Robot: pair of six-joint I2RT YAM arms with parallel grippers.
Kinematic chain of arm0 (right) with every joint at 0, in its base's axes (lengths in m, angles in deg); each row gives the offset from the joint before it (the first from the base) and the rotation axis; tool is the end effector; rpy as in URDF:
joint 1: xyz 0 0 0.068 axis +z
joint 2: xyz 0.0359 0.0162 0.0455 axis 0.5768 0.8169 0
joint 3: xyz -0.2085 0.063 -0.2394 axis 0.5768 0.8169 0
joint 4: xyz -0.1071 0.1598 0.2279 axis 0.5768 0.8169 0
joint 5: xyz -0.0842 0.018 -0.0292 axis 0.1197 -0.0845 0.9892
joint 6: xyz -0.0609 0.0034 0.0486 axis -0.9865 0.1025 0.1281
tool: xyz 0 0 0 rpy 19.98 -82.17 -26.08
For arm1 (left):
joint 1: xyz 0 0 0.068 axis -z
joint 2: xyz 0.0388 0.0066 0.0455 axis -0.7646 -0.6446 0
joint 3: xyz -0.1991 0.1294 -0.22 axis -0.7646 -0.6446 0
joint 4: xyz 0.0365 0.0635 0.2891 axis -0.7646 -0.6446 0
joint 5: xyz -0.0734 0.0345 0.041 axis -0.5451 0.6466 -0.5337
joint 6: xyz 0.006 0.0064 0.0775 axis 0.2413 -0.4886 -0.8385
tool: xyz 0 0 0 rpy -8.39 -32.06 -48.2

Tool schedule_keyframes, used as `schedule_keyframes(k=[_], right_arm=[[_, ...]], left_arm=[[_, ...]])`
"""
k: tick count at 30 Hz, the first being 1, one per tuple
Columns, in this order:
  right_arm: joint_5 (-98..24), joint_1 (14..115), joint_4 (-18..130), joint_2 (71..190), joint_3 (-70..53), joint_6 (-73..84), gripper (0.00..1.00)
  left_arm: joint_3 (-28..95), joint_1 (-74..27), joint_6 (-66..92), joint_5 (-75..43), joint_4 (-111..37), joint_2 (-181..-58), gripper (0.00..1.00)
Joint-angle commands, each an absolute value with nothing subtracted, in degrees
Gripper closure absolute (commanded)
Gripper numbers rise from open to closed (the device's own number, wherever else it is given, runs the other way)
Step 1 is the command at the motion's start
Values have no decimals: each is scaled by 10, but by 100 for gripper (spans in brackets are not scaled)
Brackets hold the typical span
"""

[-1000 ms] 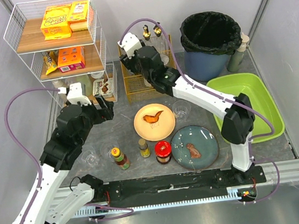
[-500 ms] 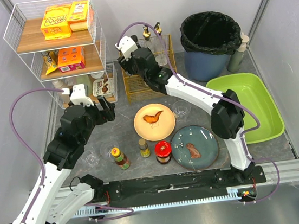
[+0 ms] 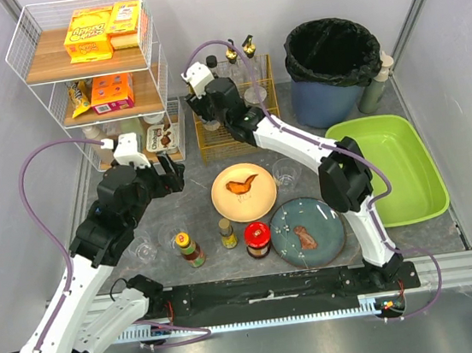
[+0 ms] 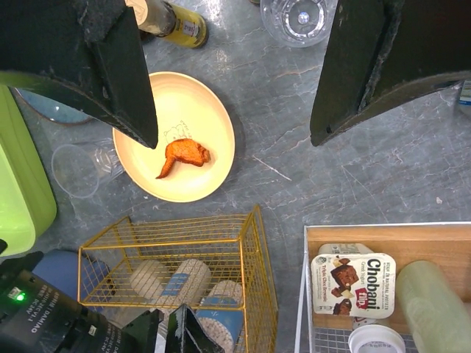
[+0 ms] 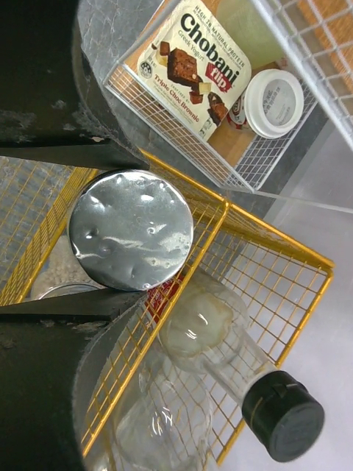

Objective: Clear the kitchen counter

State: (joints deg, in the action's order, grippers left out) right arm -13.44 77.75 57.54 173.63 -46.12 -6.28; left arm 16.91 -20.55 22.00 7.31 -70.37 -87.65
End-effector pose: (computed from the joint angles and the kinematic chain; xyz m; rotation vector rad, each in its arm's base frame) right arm 0.4715 0.4082 0.3459 -0.5429 1.7190 0.2241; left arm 0.1710 -0.0764 0.4057 -0.0313 1.9033 -0.3483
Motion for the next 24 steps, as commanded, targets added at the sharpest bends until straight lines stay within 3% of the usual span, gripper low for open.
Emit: schedule_keyframes(k=[1,3,11,18,24], right_arm=[[-146,758,552,1755,-491,-48,88],[-152,752,552,1763,-493,-36,87],[-181,740,551,1785,-493,0,68],[-187,739,534,1771,-484,24,26],[-197,739,516,1726,-468,29,12]], left_arm=[[174,-207,229,59,-691,-879,10],[173,-207,228,55,-691,-880,10],[173,-207,234,51,-700,-883,10],[182,-207,241,45,-716,-885,10],[196,-208,245,43,-728,-887,10]])
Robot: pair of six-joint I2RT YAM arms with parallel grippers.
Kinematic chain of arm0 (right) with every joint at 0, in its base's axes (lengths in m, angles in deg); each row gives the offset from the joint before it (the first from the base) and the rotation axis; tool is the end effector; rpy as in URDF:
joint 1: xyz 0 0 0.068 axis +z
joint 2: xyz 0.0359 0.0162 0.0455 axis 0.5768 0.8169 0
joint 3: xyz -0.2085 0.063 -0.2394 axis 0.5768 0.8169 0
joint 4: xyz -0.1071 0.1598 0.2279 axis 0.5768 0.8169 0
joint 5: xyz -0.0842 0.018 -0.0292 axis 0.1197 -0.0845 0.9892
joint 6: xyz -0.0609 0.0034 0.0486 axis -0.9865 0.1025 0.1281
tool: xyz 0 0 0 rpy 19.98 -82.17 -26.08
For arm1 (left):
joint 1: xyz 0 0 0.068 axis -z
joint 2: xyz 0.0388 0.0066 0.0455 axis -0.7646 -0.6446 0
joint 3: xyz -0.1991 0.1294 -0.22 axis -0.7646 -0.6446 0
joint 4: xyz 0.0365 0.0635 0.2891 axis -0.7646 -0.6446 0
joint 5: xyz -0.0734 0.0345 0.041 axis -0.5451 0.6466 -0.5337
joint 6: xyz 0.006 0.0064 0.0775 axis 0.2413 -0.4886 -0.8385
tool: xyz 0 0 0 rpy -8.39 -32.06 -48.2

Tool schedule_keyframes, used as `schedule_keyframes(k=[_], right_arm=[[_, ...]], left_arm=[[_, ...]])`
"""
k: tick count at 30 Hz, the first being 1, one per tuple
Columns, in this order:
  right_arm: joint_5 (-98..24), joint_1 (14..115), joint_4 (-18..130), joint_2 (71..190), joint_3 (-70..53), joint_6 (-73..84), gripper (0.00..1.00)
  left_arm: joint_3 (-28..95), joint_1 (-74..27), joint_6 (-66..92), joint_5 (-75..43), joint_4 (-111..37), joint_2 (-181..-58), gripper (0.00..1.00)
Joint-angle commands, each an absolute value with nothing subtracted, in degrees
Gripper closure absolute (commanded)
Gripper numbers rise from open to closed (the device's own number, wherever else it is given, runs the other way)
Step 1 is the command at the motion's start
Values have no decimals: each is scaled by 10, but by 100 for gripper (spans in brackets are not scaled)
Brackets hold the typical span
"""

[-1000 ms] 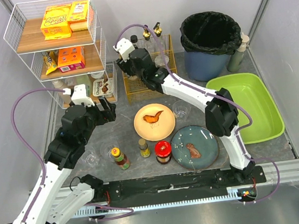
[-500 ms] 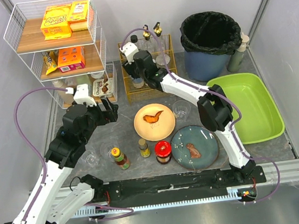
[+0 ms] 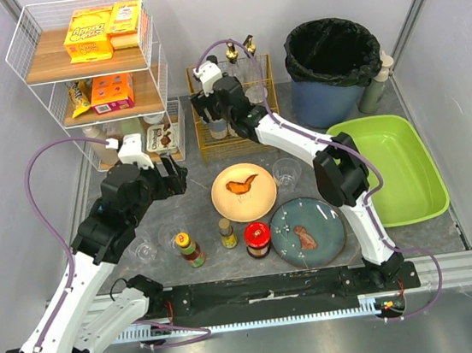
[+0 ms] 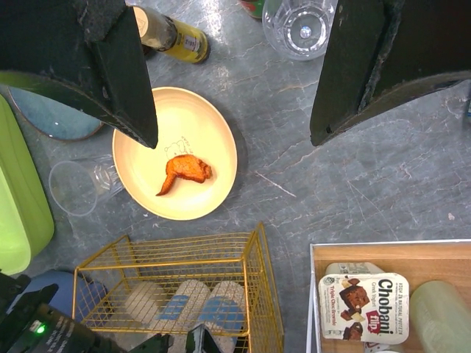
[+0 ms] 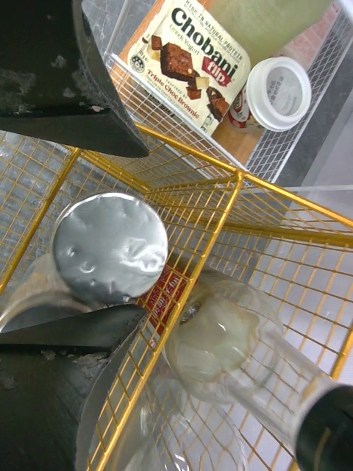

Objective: Clear the kitchen counter

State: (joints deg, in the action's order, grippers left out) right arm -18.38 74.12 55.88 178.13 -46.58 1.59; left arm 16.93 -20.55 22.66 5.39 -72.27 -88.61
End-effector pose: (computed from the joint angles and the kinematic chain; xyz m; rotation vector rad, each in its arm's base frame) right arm 0.5079 0.3940 0.3047 -0.4463 1.8016 0.3390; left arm 0.1732 -0.0801 0.3986 -0.0117 1.9570 -0.3658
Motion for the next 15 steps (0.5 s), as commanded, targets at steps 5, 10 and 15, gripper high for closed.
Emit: schedule_keyframes(k=[5,10,15], right_arm=[[-223,739,516,1691,-459,39,7],[-252,739,530,1618,-406,55,6],[-313,739,708,1502,-364,63,2]], left_arm=[[206,-207,248,31,-733,-891,10],[214,-208,234,-11,-740,-893,6],[220,-208,225,-90,-752,-897,4]])
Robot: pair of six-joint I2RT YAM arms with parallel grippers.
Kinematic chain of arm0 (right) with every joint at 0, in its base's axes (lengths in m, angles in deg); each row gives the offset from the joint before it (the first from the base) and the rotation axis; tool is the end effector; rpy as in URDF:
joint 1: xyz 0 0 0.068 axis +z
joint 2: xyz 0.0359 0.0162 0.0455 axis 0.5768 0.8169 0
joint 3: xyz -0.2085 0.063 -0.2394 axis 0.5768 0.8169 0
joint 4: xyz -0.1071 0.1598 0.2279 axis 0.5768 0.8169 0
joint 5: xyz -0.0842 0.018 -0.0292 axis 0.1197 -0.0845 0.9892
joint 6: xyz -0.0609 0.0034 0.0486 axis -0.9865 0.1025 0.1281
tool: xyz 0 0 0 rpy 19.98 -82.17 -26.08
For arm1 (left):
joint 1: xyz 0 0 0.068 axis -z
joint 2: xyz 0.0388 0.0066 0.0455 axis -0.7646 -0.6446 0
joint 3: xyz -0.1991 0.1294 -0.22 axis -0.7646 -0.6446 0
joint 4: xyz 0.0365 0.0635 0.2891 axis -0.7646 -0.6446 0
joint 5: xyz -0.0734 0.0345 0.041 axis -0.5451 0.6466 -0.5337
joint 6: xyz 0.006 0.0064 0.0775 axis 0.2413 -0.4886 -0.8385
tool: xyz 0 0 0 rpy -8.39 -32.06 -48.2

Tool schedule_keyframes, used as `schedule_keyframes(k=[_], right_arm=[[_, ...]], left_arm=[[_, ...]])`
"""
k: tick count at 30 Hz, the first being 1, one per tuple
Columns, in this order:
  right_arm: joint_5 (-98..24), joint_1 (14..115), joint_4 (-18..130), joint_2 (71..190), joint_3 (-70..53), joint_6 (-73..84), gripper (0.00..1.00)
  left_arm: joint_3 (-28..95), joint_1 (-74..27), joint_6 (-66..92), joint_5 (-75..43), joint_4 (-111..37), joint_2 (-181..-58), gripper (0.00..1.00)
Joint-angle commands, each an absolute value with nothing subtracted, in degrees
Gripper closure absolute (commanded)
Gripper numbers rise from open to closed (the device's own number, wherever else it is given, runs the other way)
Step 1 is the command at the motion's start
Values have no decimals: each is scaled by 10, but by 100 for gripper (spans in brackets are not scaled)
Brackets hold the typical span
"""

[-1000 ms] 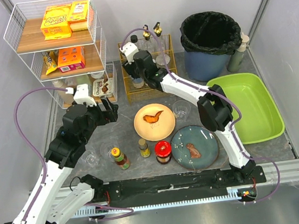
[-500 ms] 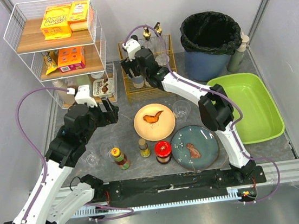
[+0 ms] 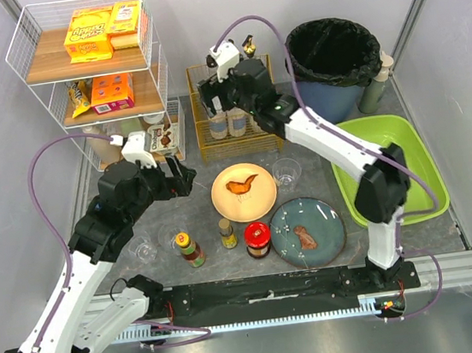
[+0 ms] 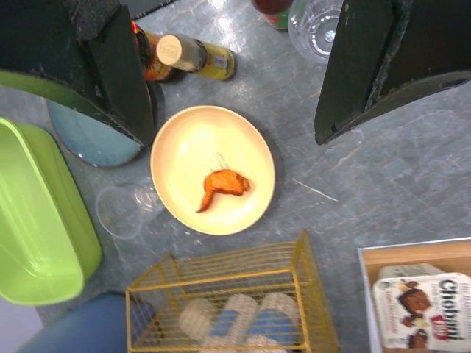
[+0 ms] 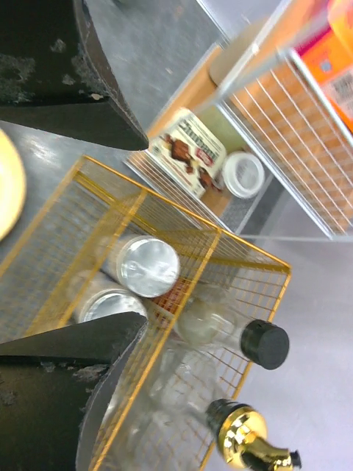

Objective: Clear the kitchen counter

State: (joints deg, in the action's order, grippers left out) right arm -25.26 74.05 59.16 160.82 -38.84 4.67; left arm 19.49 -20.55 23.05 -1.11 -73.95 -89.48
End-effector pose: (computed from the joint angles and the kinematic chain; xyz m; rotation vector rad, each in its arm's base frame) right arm 0.4418 0.3499 0.4158 -0.4501 1.7072 0.5164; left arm 0.1705 -0.0871 0.4093 0.0578 1.9764 -0.4769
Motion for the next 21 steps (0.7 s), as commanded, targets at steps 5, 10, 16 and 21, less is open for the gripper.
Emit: schedule_keyframes(k=[5,10,16,21], right_arm=[[-384,742,783,1357,-209,61,2],[-352,799,852,1238,-91,38,2],[-317,881,866,1164,27,63,2],[-279,944,837,1149,89,82,2]], left_arm=[[195,-206,209,-249,-720,-906,4],[158,-206,234,-257,-703,-907,4],[134,-207,263,-188,-698,-901,5],[91,-206,246,-121,-669,-885,5]])
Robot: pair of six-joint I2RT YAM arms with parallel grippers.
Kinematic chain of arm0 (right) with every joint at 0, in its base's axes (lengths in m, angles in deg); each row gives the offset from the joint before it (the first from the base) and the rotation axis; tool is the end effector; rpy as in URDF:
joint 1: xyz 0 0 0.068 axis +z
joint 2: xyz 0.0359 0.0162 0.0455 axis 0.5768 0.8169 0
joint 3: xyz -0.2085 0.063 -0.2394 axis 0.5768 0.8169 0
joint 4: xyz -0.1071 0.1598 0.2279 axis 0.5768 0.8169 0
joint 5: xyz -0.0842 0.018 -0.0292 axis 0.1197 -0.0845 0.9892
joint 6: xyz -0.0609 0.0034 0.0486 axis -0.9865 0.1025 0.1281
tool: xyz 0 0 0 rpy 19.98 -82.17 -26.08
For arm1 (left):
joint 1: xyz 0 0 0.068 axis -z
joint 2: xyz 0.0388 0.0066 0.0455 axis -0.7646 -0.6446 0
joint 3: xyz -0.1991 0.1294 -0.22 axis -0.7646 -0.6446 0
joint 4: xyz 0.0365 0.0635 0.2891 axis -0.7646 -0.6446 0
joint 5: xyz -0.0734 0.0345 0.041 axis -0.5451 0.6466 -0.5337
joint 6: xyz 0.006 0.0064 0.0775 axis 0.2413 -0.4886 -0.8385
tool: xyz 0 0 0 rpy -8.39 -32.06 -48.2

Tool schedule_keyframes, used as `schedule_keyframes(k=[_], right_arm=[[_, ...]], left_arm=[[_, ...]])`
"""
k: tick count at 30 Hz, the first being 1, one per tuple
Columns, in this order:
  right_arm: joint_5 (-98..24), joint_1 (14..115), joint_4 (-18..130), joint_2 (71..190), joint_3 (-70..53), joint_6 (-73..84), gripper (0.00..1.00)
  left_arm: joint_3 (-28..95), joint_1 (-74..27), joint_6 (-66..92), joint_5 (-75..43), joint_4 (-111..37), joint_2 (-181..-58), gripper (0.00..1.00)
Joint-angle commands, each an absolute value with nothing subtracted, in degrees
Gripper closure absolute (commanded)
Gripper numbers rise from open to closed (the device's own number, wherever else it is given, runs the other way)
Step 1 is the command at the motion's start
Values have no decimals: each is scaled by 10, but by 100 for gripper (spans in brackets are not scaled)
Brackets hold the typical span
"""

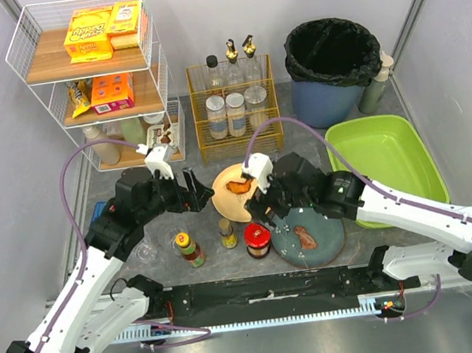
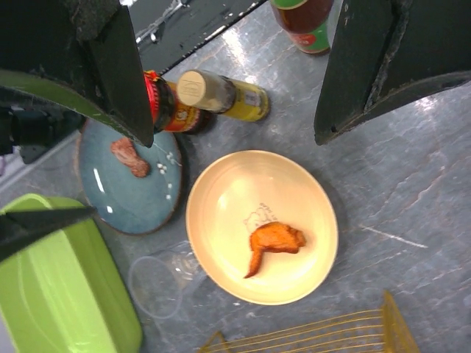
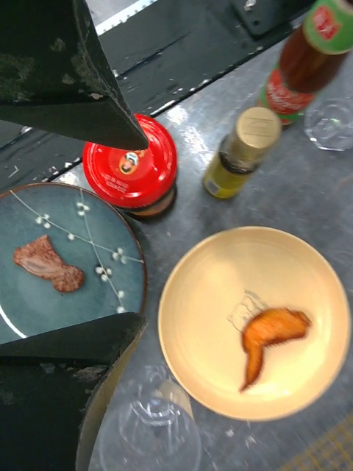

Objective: Clear the kitchen counter

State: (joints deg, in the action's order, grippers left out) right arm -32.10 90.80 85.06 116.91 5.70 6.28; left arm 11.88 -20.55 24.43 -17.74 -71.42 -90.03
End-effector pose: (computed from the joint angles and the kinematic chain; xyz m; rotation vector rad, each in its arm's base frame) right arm 0.1680 0.2515 0.3518 -0.9545 2.0737 0.6609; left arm 0.1703 -0.1091 0.3606 0.2323 2.1115 -0.7401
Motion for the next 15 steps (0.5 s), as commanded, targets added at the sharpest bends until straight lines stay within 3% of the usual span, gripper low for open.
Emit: schedule_keyframes(k=[1,15], right_arm=[[-276,952,836,1150,95,85,2],[-260,1015,773,1172,160,115,2]], left_arm=[[84,-206,239,-114,-666,-884,5],[30,-207,227,-34,-623,-836,5]])
